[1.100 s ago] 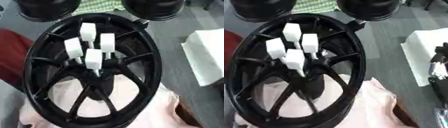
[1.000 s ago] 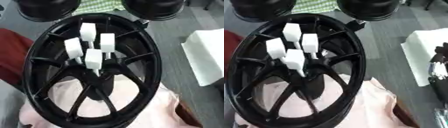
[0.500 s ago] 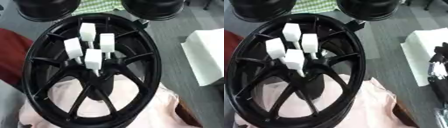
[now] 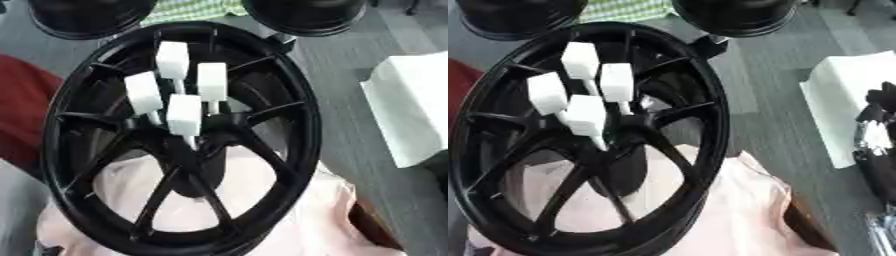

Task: Pull the pin out of the wheel hub.

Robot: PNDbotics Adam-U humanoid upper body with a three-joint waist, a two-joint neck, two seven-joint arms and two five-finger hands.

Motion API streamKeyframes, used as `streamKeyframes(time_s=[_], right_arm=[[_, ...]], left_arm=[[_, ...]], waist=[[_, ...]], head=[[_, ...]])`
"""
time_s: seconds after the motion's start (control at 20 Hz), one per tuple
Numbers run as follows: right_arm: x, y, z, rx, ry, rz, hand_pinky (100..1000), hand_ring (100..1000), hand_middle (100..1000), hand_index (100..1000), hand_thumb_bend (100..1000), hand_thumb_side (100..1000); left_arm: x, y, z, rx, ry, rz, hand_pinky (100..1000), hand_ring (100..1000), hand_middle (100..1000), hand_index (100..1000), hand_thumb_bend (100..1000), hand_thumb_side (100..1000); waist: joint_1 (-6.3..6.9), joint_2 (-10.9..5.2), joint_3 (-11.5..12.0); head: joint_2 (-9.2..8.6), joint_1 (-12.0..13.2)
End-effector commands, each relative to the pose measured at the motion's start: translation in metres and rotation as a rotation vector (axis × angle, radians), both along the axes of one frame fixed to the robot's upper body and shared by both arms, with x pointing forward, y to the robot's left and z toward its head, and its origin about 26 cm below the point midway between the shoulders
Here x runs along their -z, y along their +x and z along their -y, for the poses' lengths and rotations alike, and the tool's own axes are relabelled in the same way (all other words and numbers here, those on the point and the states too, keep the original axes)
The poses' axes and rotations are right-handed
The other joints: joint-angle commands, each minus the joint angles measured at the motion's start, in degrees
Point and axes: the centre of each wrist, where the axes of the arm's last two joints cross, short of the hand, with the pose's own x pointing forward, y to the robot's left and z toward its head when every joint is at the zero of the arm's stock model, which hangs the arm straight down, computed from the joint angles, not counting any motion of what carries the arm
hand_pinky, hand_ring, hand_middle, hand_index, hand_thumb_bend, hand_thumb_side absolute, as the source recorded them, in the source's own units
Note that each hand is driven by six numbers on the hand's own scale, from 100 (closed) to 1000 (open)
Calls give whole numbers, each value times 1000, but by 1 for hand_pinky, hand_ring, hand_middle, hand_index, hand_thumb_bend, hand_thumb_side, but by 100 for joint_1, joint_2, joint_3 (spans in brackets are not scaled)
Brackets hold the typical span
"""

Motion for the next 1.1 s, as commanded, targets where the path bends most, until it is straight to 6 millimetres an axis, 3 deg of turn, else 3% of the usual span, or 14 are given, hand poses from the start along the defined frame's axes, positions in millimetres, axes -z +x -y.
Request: streamKeyframes(time_s=[0.05,0.6,1.1], right_arm=[[-5,1,-2,-6,-14,11,765,786,715,836,100,550],[-4,4,-8,-11,-14,-4,764,786,716,837,100,553],[-1,1,-7,-5,-20,-26,764,786,716,837,100,553]], left_arm=[[-12,-4,7,2,31,38,785,765,692,840,100,764],[-31,0,63,34,175,94,800,770,711,833,100,790],[-43,39,114,44,292,89,812,779,728,832,100,843]], waist=[[1,-34,-1],[23,52,39],[47,-1,116]], head=[[35,44],[54,117],[90,-63]])
